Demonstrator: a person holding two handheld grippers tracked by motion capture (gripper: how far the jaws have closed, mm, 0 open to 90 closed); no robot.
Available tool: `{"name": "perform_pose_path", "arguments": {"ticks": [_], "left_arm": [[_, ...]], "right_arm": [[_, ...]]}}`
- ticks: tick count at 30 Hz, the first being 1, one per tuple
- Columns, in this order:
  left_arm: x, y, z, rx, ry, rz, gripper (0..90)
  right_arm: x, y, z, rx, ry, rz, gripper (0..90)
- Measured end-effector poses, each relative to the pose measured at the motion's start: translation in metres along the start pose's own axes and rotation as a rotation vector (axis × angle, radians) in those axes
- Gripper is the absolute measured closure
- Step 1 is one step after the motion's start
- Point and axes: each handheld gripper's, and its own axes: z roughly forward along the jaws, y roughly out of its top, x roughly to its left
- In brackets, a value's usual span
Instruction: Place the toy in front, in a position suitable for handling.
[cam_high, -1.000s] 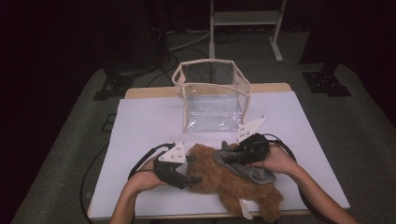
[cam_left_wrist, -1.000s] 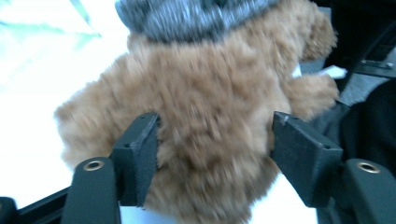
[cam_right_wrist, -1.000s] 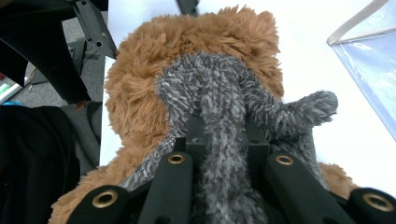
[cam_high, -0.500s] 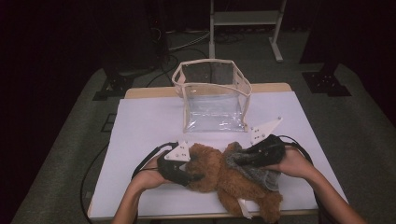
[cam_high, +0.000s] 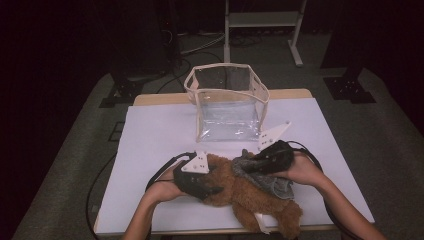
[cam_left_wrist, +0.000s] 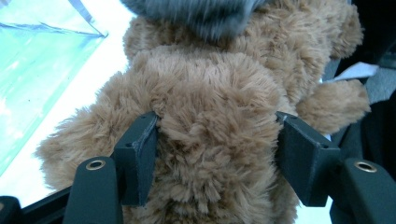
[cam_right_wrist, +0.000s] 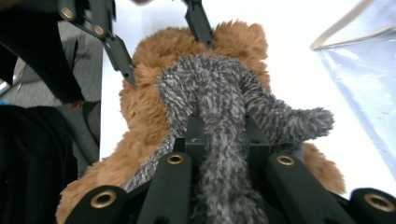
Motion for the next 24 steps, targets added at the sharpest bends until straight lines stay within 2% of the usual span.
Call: {"name": "perform_pose_path", "arguments": {"ticks": [2,3,5,7,9,13,15,18,19,21,24], "left_arm": [[0.001,0.001,-0.006,-0.028,-0.003,-0.004,33.2],[0.002,0.002,-0.009,-0.052,0.0,-0.012,33.0],[0.004,0.004,-0.009,-0.069,0.011,-0.018,31.6],[0.005,0.004,-0.004,-0.07,0.003,-0.021,30.7],[0.004,0.003,0.002,-0.045,0.003,-0.018,32.0],[0.003,-0.001,0.0,-0.028,0.0,-0.024,34.5],[0.002,0.0,-0.002,-0.035,-0.005,-0.019,33.9],[0.003,0.006,-0.005,-0.083,-0.015,-0.006,30.7],[0.002,0.008,-0.003,-0.079,-0.013,-0.007,30.8],[-0.001,0.008,0.004,-0.024,0.003,0.023,31.3],[0.002,0.007,0.007,-0.024,0.014,0.003,33.1]], "right_arm": [[0.002,-0.001,0.009,0.015,0.017,0.005,76.8],[0.002,-0.002,0.011,0.012,0.024,0.005,76.8],[0.003,-0.006,0.011,0.002,0.032,0.01,76.8],[0.003,-0.007,0.009,-0.002,0.031,0.011,76.8],[0.002,-0.007,0.005,-0.004,0.025,0.009,76.7],[0.0,-0.007,-0.01,-0.039,0.013,0.019,76.4],[-0.001,-0.008,-0.014,-0.048,0.01,0.02,76.4],[-0.001,-0.011,-0.003,-0.007,0.021,0.025,76.5],[-0.001,-0.012,0.003,0.01,0.031,0.021,76.5],[0.001,-0.008,0.006,0.014,0.035,0.017,76.4],[0.003,0.002,-0.001,-0.017,0.025,-0.002,76.4]]}}
